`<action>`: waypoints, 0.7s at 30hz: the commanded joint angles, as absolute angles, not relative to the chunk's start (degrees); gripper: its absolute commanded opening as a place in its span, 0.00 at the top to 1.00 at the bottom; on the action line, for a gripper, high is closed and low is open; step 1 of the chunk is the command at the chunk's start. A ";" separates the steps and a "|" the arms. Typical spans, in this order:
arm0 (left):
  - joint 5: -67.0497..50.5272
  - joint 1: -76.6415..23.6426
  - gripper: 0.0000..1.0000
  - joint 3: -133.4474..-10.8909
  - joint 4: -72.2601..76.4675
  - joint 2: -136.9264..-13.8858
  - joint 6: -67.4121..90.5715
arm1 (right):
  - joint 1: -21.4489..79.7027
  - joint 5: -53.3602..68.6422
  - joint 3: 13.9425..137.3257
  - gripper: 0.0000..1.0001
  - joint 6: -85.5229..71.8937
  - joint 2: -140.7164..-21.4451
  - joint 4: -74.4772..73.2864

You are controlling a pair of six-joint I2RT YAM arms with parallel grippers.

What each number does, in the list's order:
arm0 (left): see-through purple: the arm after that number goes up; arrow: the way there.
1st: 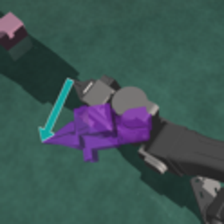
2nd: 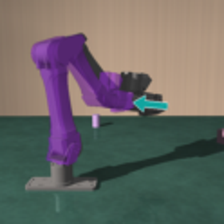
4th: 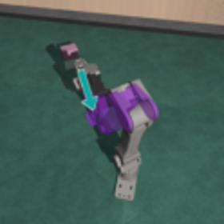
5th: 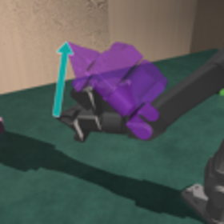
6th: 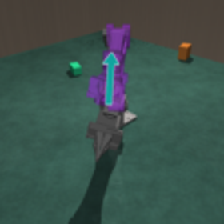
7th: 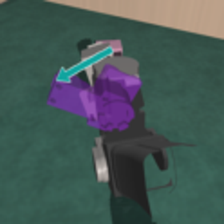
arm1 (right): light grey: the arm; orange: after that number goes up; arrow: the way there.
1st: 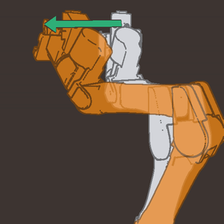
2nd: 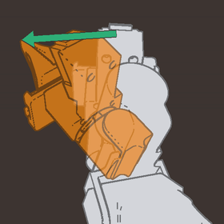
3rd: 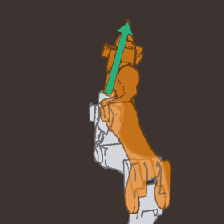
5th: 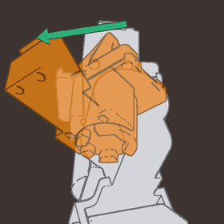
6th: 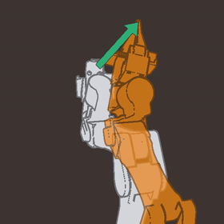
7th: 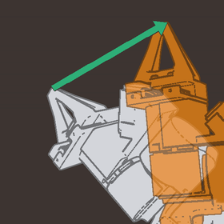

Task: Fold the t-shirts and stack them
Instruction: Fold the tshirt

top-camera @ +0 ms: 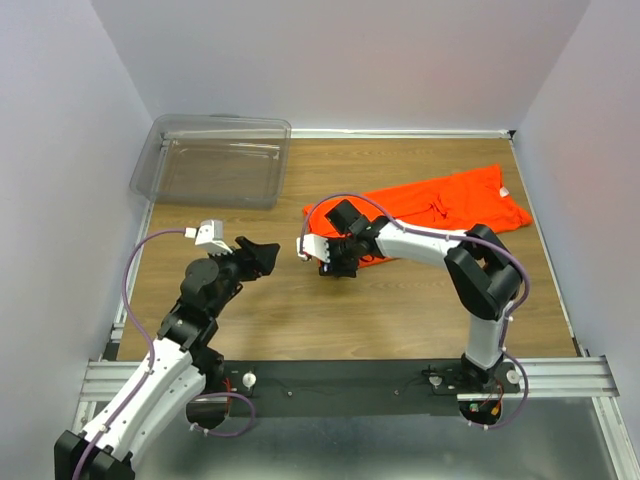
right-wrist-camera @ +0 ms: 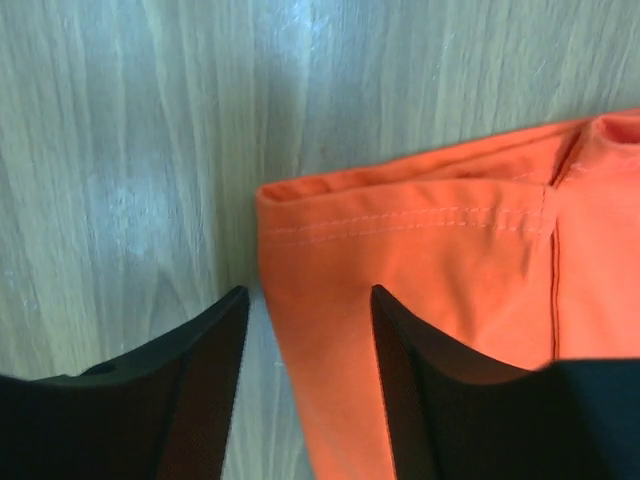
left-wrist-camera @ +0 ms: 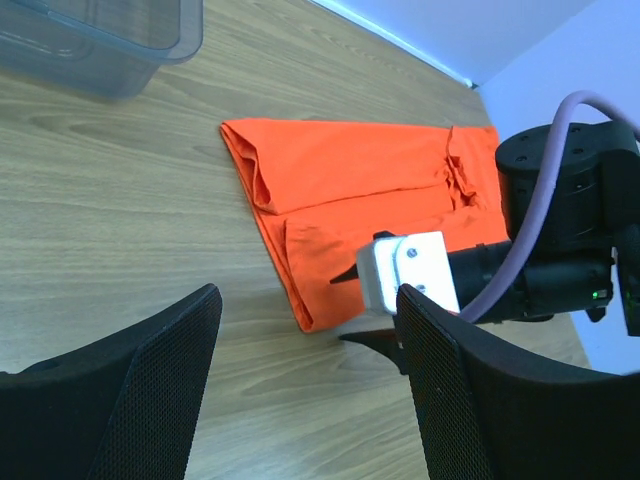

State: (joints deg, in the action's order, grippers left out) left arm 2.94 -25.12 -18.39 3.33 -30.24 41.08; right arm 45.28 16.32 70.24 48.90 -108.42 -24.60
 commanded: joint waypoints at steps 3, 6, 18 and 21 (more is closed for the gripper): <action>4.56 -24.70 0.22 -19.25 0.09 -28.65 43.68 | 46.05 12.04 71.81 0.50 47.90 -112.58 -21.88; 6.50 -24.70 0.24 -19.60 -2.80 -28.13 46.31 | 46.32 13.70 70.67 0.66 47.55 -112.24 -22.06; -3.58 -24.61 0.40 -15.74 7.87 -31.63 48.70 | 52.02 31.20 52.49 0.99 58.27 -91.43 -40.41; -10.18 -24.61 0.40 -15.73 13.96 -38.04 45.97 | 54.93 30.85 46.42 0.99 58.54 -87.38 -42.53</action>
